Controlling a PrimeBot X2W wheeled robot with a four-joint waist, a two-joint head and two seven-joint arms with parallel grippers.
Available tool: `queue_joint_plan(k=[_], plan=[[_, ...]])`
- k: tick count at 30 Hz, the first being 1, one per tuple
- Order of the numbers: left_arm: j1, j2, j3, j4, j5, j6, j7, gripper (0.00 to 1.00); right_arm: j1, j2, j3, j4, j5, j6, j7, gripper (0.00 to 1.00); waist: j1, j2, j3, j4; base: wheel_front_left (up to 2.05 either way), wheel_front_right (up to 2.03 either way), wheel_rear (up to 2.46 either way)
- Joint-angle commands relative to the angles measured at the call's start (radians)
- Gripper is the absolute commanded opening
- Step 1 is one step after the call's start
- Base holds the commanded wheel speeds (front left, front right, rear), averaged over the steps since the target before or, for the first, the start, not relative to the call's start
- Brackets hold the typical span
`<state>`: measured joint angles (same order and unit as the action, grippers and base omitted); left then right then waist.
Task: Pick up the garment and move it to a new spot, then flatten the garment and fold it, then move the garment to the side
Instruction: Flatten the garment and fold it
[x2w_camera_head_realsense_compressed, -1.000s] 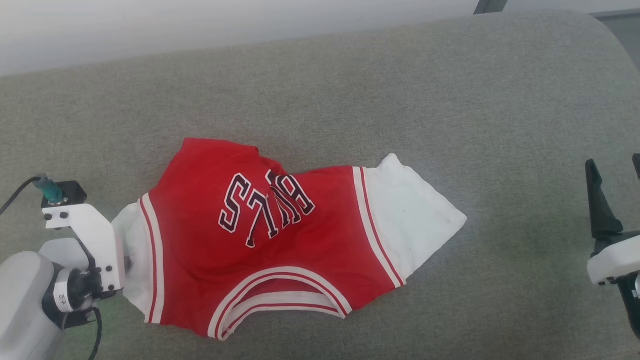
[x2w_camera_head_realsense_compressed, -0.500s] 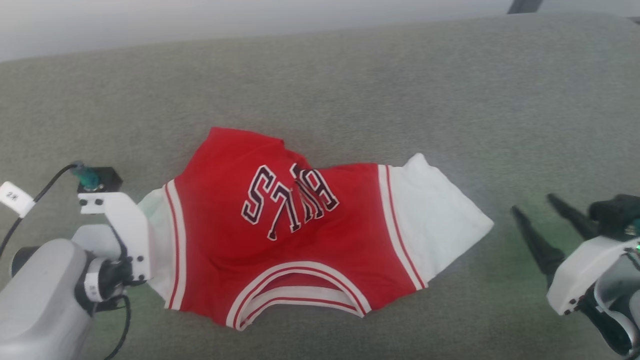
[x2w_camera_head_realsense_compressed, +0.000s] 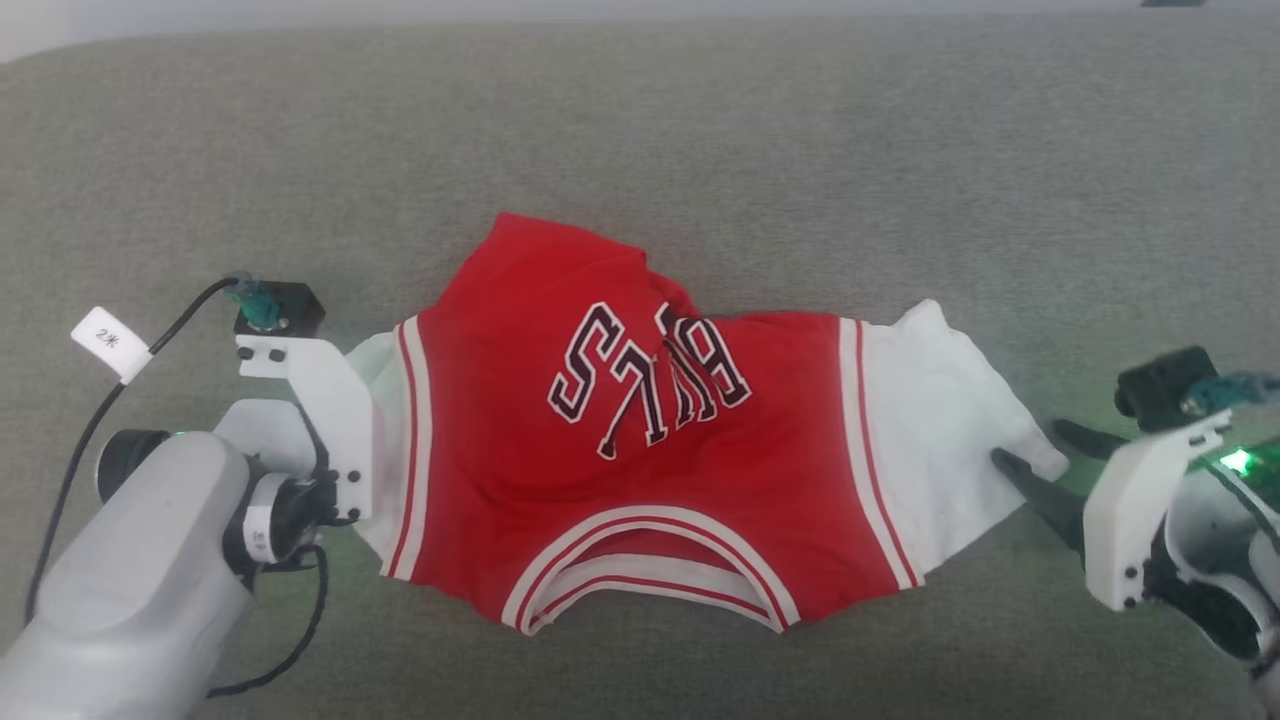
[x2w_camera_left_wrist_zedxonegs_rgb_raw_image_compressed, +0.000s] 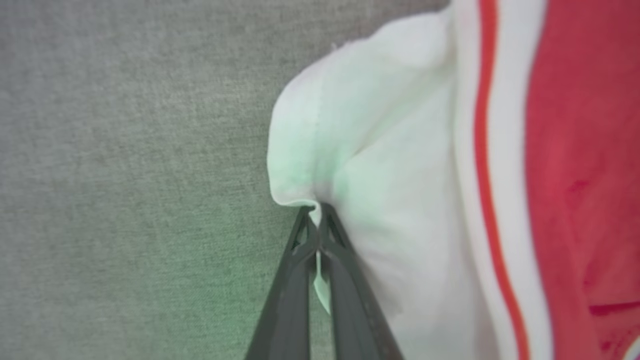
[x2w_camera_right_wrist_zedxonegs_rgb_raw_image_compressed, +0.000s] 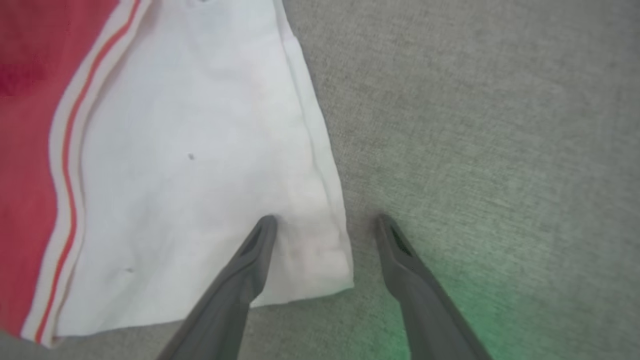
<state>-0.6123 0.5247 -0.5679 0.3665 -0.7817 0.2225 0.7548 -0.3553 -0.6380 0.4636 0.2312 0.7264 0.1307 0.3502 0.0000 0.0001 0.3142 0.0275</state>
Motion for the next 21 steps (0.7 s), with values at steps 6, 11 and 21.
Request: queue_joint_plan(k=[6,11,21], plan=[[0.002,-0.045,-0.028,0.04,0.009,-0.019,-0.017,0.0,-0.024,0.009,0.087,0.073,0.009,0.0,0.1,0.0,0.0,-0.0001,-0.002,0.017,0.0,0.0,0.0],[-0.036,-0.013,-0.007,0.016,-0.005,-0.03,-0.001,0.0,-0.079,-0.011,0.034,0.054,0.056,-0.001,0.096,0.0,0.0,-0.0001,-0.04,0.011,0.0,0.0,0.0],[-0.176,0.09,0.034,-0.14,-0.011,-0.039,0.111,0.0,-0.219,-0.037,-0.097,-0.024,0.121,-0.001,0.13,0.0,0.0,-0.0001,-0.156,-0.017,0.0,0.0,0.0]])
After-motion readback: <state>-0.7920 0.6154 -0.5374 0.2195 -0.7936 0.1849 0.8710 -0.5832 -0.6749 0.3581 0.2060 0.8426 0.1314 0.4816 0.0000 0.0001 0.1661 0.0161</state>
